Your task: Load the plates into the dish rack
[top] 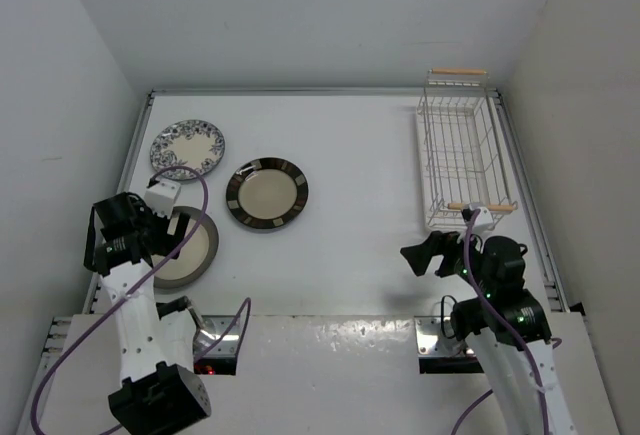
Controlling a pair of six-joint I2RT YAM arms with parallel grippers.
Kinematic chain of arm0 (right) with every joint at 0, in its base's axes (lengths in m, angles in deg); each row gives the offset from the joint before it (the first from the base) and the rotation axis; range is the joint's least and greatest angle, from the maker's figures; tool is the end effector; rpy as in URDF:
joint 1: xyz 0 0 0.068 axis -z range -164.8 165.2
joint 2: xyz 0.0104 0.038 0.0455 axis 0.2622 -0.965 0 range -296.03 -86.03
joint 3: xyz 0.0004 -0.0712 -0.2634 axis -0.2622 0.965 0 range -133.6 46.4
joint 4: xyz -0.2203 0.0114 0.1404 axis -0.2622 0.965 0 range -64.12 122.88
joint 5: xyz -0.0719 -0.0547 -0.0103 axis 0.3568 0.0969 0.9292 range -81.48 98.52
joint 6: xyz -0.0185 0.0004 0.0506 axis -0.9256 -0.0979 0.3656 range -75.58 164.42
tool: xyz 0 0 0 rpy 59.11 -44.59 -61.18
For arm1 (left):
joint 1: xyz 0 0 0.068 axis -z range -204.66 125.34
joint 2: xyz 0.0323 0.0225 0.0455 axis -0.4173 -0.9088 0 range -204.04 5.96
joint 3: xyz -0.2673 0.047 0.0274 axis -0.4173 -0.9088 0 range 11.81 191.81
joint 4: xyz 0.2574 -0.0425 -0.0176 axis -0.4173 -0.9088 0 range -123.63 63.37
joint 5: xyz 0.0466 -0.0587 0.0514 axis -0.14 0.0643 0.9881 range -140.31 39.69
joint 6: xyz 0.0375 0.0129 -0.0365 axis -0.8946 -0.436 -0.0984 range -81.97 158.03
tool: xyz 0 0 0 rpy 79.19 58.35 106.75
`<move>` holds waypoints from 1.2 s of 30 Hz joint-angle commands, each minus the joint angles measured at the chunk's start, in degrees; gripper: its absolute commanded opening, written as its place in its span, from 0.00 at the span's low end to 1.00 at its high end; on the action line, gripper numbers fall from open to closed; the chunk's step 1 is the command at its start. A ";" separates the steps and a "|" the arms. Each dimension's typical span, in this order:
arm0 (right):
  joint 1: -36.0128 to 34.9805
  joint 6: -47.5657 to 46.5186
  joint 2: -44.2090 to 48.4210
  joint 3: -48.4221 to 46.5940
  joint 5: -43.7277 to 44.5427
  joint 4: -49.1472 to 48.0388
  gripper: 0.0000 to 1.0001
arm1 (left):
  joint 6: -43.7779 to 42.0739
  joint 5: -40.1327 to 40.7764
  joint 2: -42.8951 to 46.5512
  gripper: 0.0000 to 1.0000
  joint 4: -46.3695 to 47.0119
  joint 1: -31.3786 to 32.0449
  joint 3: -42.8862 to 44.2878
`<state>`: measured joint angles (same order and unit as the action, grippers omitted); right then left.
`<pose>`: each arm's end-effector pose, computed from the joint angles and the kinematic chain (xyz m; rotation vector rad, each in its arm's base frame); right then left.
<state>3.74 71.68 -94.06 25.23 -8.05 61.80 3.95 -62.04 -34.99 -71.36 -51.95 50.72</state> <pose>0.0796 0.0264 0.2227 0.0838 2.0211 0.7203 0.1296 0.0587 0.2585 0.2378 2.3700 0.2710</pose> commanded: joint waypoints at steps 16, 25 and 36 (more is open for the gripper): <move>-0.31 0.50 -20.61 -11.95 2.17 -8.66 1.00 | 6.04 -3.83 -49.81 0.76 -18.29 -5.31 40.45; -3.74 1.48 -33.88 -18.29 4.45 -16.32 1.00 | 9.12 0.19 -64.95 0.75 -7.93 -7.34 38.79; -11.82 -2.31 -43.73 -23.31 8.66 -17.81 1.00 | -7.90 -3.04 -68.12 0.51 -10.99 -15.86 27.01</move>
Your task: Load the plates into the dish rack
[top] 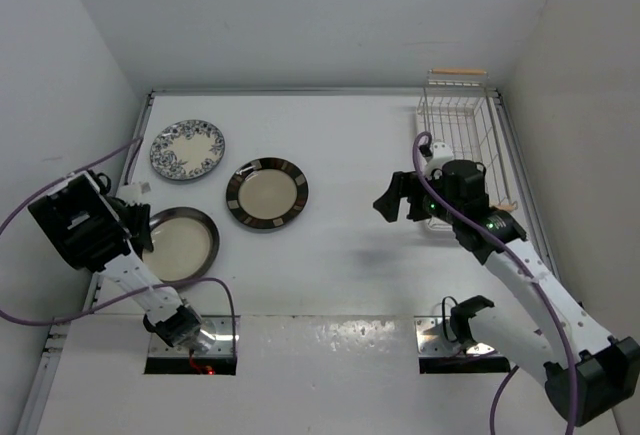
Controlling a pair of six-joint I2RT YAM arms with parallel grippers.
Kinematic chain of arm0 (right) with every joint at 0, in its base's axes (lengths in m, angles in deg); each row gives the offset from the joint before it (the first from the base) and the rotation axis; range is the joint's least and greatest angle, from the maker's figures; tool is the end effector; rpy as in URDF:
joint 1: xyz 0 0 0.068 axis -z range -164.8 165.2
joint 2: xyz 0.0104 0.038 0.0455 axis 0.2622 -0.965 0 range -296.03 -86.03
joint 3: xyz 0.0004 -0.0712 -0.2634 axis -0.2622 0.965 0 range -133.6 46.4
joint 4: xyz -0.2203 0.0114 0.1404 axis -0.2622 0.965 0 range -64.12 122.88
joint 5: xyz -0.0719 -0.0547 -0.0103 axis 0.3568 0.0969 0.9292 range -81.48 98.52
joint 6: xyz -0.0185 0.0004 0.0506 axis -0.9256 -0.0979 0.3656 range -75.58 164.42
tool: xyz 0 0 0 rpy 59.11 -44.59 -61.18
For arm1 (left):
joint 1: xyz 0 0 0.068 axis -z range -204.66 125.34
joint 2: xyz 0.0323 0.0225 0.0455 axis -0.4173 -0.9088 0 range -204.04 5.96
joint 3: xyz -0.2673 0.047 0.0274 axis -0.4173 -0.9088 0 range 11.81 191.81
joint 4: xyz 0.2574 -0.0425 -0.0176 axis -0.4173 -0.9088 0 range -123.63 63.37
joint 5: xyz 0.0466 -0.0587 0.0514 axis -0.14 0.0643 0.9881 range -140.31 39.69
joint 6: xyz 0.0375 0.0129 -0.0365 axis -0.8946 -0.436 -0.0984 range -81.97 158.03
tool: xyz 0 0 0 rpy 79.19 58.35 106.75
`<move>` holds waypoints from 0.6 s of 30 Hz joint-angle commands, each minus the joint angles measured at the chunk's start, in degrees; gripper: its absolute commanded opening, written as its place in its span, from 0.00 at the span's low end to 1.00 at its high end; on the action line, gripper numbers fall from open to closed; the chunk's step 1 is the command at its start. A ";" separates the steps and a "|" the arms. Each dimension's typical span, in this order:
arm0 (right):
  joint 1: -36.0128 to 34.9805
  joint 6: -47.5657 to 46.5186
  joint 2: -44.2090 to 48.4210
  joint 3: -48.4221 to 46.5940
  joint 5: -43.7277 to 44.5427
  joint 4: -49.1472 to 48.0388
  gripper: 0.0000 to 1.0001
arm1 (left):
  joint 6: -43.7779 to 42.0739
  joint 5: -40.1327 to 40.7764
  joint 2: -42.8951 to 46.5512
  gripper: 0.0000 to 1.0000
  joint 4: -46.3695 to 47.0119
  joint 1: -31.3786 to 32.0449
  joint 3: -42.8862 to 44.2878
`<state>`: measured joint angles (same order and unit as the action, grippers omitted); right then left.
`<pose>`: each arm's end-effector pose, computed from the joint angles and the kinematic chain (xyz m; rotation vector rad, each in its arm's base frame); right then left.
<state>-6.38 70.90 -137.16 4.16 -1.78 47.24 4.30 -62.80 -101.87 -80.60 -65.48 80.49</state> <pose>0.1835 0.0794 0.2856 -0.0194 2.1662 0.6842 0.2493 0.2051 0.1481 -0.1966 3.0302 -0.3145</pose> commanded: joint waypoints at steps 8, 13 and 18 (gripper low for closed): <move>-8.73 -1.69 -4.76 -3.81 5.55 -4.58 1.00 | -11.43 -14.03 -2.84 0.00 -10.34 -3.57 3.11; -16.99 -3.71 -11.42 -8.82 6.44 -3.87 1.00 | -23.30 -25.20 10.33 0.00 -20.64 0.98 10.85; -24.38 -6.61 -22.06 -17.41 4.07 -5.63 1.00 | -27.52 -28.46 23.70 0.00 -20.64 7.32 12.09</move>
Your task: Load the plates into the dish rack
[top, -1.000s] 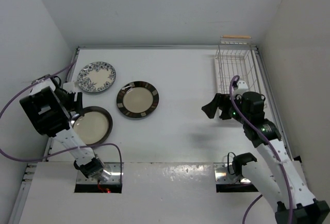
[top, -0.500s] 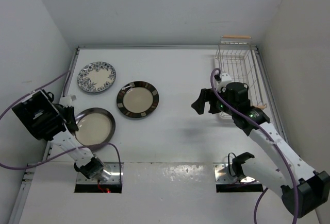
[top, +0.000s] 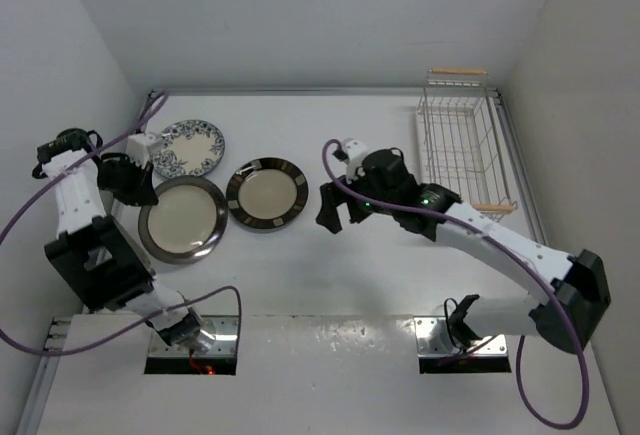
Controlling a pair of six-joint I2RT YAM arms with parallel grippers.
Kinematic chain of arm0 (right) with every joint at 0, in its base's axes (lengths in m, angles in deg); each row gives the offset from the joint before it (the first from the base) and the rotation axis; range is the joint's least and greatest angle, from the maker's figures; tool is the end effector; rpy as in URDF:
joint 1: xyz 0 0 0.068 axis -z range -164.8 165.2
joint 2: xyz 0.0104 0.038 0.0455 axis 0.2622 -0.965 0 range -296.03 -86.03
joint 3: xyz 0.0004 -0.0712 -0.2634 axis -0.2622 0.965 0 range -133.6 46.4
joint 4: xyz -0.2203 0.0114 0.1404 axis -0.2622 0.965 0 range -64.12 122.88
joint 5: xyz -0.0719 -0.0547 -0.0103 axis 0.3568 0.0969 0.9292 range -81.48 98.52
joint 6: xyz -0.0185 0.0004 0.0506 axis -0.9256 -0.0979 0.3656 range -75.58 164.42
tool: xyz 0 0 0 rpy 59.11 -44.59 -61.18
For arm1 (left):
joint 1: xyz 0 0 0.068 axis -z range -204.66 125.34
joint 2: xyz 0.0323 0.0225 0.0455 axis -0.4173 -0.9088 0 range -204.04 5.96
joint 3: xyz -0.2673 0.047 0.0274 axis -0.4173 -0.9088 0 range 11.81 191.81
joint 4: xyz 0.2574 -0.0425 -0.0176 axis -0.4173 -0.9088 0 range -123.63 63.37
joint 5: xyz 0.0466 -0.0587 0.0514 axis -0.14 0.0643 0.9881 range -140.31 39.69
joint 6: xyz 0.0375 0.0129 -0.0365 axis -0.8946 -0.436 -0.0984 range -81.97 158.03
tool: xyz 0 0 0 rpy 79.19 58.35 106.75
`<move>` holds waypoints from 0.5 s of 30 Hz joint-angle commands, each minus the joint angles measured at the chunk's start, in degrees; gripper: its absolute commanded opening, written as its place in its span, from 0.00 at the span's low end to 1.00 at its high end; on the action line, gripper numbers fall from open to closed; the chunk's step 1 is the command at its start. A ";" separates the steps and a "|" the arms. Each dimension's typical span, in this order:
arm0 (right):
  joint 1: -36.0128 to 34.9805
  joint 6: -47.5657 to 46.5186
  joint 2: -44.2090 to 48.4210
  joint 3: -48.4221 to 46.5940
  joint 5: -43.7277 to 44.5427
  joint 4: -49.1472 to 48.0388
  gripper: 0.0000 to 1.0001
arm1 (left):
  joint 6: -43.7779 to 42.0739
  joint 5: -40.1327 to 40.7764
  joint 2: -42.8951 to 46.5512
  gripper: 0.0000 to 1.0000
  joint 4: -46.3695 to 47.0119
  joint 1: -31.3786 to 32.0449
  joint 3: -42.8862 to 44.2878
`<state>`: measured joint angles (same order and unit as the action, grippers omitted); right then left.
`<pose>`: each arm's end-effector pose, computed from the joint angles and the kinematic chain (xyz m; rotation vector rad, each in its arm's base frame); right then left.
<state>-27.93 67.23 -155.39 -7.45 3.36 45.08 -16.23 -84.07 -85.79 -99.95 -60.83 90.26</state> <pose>0.1942 0.1862 0.2906 -0.4538 2.2285 0.7341 0.2429 0.1530 0.2760 0.4381 2.6006 -0.5085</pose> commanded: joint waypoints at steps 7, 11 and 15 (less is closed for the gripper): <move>-4.06 -5.93 -20.35 -21.03 -6.95 -8.74 0.81 | -2.61 -15.45 14.75 0.00 -1.30 13.65 9.69; -3.54 -6.28 -27.66 -29.45 -7.93 -11.29 0.89 | 0.81 -21.85 14.75 0.00 -1.30 19.80 14.43; -1.78 -4.63 -31.26 -31.50 -9.15 -14.36 0.88 | 2.14 -27.57 14.23 0.00 -1.30 23.67 16.28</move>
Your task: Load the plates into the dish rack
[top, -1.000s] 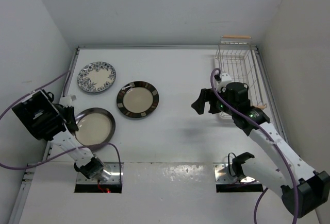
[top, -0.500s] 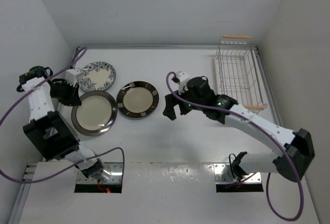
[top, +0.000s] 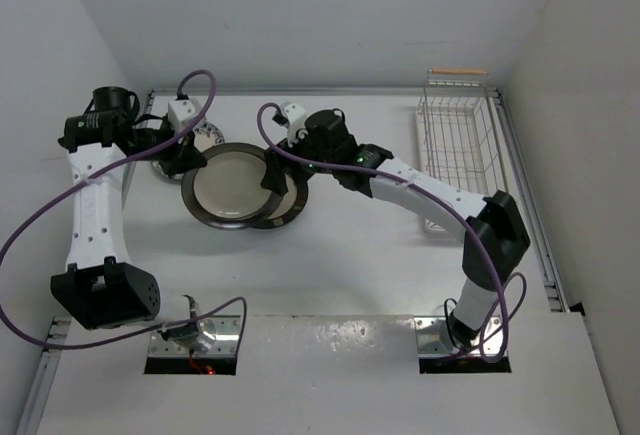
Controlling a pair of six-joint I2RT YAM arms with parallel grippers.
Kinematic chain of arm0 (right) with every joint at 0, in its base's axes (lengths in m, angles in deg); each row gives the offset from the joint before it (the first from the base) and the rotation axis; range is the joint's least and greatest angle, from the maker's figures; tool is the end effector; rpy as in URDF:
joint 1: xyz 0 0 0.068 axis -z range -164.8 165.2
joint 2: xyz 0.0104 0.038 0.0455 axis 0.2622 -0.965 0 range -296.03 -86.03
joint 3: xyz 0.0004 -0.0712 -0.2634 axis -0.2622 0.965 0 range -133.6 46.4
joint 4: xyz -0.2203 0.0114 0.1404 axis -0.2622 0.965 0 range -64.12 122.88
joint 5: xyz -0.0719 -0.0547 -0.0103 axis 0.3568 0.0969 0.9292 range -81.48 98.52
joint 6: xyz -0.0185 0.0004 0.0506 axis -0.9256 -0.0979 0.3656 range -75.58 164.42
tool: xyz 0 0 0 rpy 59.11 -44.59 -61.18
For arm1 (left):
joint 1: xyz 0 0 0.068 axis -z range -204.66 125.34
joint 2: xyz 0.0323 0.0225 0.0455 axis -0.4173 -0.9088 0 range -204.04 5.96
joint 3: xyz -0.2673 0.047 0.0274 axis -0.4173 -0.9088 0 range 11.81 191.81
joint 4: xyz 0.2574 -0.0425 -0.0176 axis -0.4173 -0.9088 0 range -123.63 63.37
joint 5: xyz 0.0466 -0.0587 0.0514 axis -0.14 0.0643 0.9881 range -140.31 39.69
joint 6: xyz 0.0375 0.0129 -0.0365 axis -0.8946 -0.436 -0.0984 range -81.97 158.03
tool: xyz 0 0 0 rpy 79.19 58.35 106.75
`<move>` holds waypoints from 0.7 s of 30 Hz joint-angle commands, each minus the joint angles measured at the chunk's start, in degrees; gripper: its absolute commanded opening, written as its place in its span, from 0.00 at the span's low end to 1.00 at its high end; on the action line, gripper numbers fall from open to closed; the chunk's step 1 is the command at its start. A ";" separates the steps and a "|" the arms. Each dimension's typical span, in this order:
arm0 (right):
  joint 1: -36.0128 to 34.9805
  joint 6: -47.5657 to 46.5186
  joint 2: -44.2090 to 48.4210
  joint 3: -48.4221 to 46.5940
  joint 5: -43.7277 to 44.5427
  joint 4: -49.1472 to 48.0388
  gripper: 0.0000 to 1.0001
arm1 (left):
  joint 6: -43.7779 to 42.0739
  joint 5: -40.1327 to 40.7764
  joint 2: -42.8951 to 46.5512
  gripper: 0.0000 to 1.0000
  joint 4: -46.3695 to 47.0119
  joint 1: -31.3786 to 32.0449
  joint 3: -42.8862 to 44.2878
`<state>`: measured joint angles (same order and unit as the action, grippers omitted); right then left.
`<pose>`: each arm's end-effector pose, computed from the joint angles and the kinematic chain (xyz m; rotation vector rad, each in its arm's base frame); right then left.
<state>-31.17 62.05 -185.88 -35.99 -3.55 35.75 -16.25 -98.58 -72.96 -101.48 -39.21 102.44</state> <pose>0.2800 0.3045 0.3074 -0.6701 2.0560 0.8898 0.2400 0.0348 0.3940 0.9893 2.0304 -0.5270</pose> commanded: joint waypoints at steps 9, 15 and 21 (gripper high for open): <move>3.30 5.48 0.09 1.08 -6.65 -12.67 0.12 | 14.70 -11.35 -0.80 0.00 11.60 7.34 4.04; 5.41 6.54 6.94 5.84 -0.15 -15.85 0.00 | 30.80 5.43 -6.07 0.41 19.39 12.16 7.18; 11.99 2.77 12.22 0.40 10.47 -4.00 0.00 | 36.35 17.15 -10.03 0.70 20.71 14.63 11.31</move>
<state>-22.95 65.11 -181.62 -28.76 -0.47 35.33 14.26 -88.88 -82.90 -83.90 -25.22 110.17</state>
